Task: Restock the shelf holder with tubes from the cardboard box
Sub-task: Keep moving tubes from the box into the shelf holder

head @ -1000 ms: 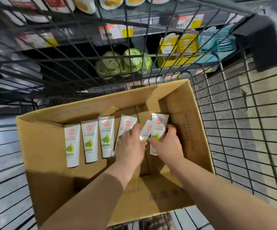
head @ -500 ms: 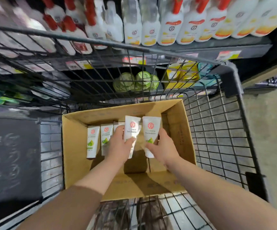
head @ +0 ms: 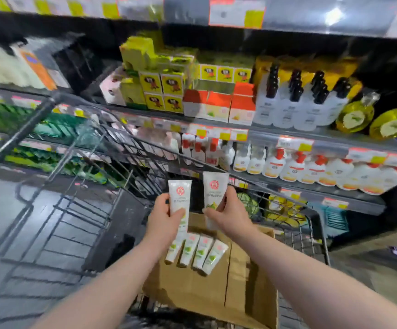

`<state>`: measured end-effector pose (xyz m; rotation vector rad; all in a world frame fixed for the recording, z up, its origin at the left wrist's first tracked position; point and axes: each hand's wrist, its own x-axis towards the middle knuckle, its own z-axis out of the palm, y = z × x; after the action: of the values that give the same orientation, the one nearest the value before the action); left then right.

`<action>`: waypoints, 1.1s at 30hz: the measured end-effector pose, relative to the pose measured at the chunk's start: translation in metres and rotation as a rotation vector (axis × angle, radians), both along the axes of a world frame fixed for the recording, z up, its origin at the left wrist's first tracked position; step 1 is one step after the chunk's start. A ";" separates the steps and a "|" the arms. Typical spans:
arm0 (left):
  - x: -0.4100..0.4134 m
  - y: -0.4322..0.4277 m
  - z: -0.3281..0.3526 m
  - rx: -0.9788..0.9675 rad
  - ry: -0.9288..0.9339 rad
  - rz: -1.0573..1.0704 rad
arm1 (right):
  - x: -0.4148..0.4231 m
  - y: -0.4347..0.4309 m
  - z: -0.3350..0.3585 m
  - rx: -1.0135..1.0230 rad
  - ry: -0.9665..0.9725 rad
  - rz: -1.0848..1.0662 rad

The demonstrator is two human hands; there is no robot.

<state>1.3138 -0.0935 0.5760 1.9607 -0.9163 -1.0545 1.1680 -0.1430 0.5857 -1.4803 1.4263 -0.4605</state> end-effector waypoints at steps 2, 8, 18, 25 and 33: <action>0.014 0.006 0.028 -0.050 -0.019 0.065 | 0.018 -0.007 0.028 -0.062 -0.029 0.045; 0.069 0.027 0.103 -0.178 -0.077 0.217 | 0.080 -0.002 0.100 -0.207 -0.099 0.203; 0.206 0.118 0.172 -0.307 -0.132 0.394 | 0.228 0.066 0.172 -0.388 -0.096 0.455; 0.356 0.240 0.201 -0.341 -0.256 0.442 | 0.395 0.173 0.196 -0.313 -0.250 0.517; 0.496 0.340 0.238 -0.489 -0.201 0.527 | 0.531 0.254 0.231 -0.329 -0.308 0.615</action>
<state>1.8098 0.2465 0.8142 1.7572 -0.6245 -0.3003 1.6994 0.1109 0.8164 -1.9153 0.6221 -0.5167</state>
